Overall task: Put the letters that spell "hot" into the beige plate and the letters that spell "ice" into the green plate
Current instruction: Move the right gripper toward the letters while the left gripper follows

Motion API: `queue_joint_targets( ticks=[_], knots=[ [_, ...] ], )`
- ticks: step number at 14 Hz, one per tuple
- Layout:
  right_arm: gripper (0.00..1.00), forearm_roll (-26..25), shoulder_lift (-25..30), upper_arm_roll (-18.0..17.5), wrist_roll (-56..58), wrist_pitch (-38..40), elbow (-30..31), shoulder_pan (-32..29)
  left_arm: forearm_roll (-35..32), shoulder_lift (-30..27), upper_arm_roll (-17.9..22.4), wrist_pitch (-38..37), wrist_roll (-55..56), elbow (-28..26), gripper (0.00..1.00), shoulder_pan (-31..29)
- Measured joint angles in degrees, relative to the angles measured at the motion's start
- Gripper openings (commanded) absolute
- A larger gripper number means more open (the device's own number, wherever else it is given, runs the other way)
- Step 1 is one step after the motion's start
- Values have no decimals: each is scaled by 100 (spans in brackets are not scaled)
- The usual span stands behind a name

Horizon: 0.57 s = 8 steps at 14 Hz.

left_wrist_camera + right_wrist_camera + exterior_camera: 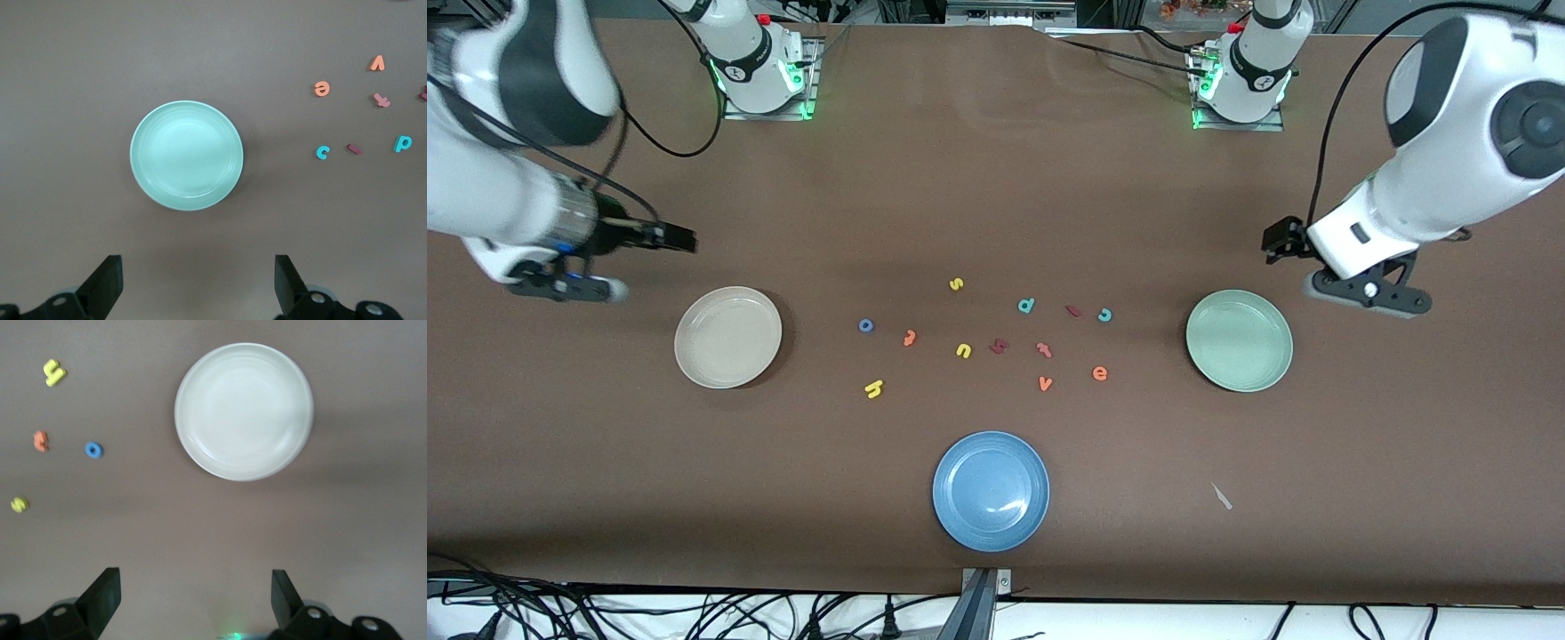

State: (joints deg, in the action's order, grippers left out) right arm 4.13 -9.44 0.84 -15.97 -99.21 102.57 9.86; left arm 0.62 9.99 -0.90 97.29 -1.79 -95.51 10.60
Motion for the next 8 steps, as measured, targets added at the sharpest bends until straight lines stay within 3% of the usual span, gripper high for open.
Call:
queue_joint_targets(
  ticks=[3,8],
  knots=[
    [100,0,-425,-61,-1055,-1070,470,825,0,455,-9,562,1,14,100,286],
    [100,0,-1602,-68,-2161,-2789,572,1510,3,1224,-21,1504,420,123,100,842]
  ],
)
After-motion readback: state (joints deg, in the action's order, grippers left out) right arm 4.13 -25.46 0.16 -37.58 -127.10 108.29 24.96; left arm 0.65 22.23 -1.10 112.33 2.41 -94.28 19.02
